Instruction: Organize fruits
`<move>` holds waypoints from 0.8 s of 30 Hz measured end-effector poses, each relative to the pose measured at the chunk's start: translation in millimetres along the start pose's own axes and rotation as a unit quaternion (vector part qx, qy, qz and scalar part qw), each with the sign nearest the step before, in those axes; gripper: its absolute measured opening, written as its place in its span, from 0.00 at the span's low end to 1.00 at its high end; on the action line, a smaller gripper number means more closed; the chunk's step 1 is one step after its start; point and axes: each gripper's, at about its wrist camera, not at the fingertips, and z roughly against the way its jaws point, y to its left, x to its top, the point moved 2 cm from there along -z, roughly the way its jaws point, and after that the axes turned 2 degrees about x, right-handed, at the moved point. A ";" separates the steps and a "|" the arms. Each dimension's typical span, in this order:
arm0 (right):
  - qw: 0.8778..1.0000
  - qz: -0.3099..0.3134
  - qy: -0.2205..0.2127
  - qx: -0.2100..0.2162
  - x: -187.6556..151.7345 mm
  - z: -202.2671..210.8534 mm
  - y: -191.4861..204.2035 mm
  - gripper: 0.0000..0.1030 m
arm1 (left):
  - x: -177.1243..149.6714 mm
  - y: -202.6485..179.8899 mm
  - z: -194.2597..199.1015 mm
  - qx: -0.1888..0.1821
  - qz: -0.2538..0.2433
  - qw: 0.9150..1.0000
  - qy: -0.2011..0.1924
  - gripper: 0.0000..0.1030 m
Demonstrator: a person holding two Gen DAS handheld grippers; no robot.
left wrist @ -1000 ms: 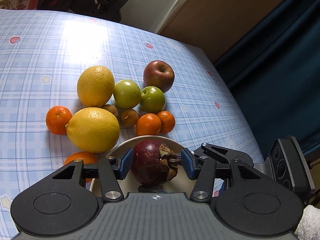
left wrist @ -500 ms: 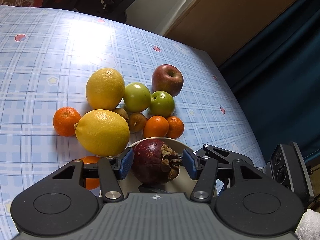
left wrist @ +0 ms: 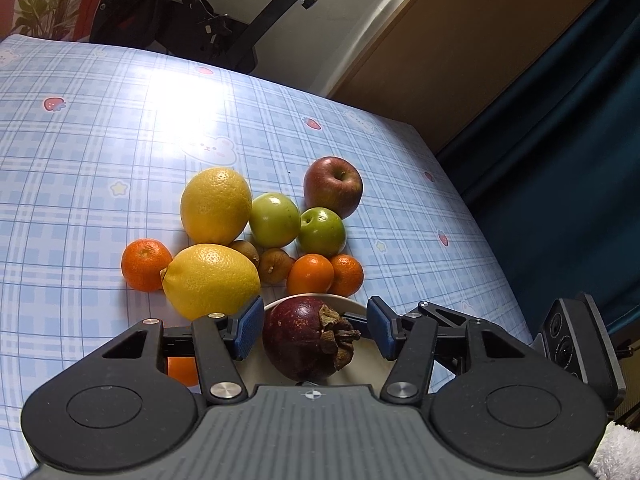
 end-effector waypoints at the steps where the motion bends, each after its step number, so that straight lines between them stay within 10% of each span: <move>1: 1.000 -0.002 -0.004 0.001 -0.6 4.1 0.2 0.66 | 0.6 -2.4 4.3 0.003 -0.004 1.000 -0.007 0.58; 24: 0.997 -0.046 -0.060 -0.020 7.2 49.1 -34.1 0.66 | -8.3 5.1 64.9 0.128 -0.012 0.983 -0.130 0.56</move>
